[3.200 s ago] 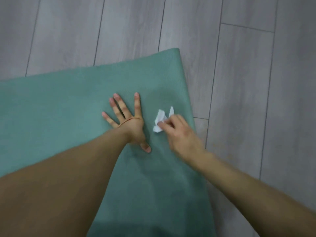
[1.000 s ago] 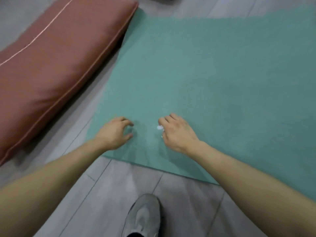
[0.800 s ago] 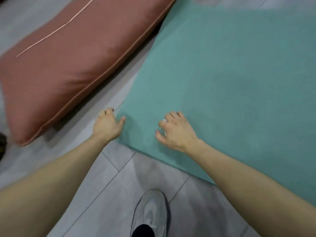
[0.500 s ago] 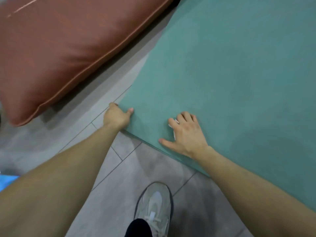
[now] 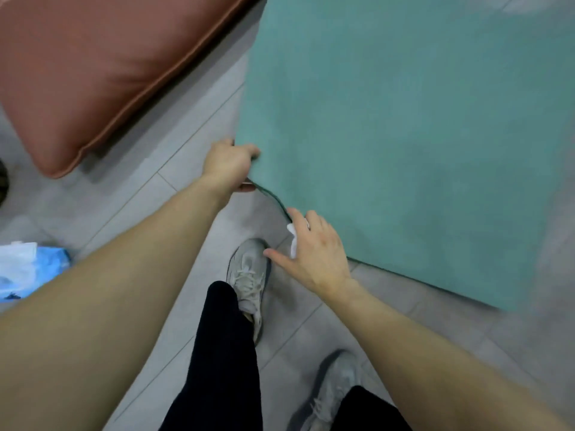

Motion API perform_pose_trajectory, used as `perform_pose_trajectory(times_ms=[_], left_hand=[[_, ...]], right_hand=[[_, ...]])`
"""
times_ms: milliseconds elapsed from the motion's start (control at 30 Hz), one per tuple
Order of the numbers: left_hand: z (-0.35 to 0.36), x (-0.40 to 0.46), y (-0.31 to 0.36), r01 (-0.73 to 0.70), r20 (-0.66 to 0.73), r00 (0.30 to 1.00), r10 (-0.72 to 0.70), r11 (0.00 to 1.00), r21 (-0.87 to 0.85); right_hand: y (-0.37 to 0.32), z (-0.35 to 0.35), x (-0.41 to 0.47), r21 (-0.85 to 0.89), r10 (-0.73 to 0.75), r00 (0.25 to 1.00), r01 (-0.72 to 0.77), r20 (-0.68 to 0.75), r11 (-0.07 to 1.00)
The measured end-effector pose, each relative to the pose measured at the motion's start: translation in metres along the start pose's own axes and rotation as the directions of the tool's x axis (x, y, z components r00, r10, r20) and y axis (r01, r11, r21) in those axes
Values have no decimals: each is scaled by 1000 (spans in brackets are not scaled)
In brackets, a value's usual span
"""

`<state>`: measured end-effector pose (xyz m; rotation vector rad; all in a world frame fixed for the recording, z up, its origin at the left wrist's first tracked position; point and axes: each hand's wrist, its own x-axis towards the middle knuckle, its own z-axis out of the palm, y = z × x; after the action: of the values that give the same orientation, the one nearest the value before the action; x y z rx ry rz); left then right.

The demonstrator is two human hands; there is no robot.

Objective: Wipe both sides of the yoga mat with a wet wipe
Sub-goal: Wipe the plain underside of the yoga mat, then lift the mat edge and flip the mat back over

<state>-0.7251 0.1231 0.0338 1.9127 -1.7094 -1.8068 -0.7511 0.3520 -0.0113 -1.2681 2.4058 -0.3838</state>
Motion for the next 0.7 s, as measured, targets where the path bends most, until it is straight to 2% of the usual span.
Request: perform_pose_trajectory(times_ms=[100,200,267,300,333,367,400,433,467,533,567,600,700], left_hand=[[11,-83,19,61,120,990,-75,991,121],[11,-164,24,56,353,924,-149,964,260],[2,-200,19,-63,440,895,-67,959,275],[-4,-212,15,-179,422,906,38,937,300],[-10,-218,10,-325,364,914,179,860,393],[-15,-222,8,-472,305,882,360,695,542],[-17,-223,8,-563,295,796,528,469,681],[-15,-220,10,-601,343,698,629,253,758],[-9,-215,16,-626,441,619,650,69,777],[12,-194,24,-671,676,510,532,-246,700],[25,-184,24,-682,760,470,449,-362,635],[37,-176,22,-703,819,423,388,-430,567],[72,-180,11,-756,902,327,283,-494,429]], right_hand=[[-11,-59,-41,114,138,985,-126,-104,985],[-7,-109,-93,164,171,974,-146,-150,976],[3,-135,-131,193,218,965,-189,-145,963],[10,-146,-152,211,260,955,-227,-144,951],[19,-155,-172,223,303,942,-268,-142,937],[28,-163,-191,226,345,929,-311,-133,923],[39,-169,-210,228,382,916,-349,-120,909],[49,-174,-230,239,409,906,-375,-109,896],[58,-179,-248,256,429,897,-392,-106,884],[74,-190,-282,283,479,870,-433,-118,856],[81,-194,-299,290,507,853,-456,-128,841],[85,-198,-314,303,535,832,-478,-145,825],[90,-210,-357,328,621,752,-543,-220,773]])
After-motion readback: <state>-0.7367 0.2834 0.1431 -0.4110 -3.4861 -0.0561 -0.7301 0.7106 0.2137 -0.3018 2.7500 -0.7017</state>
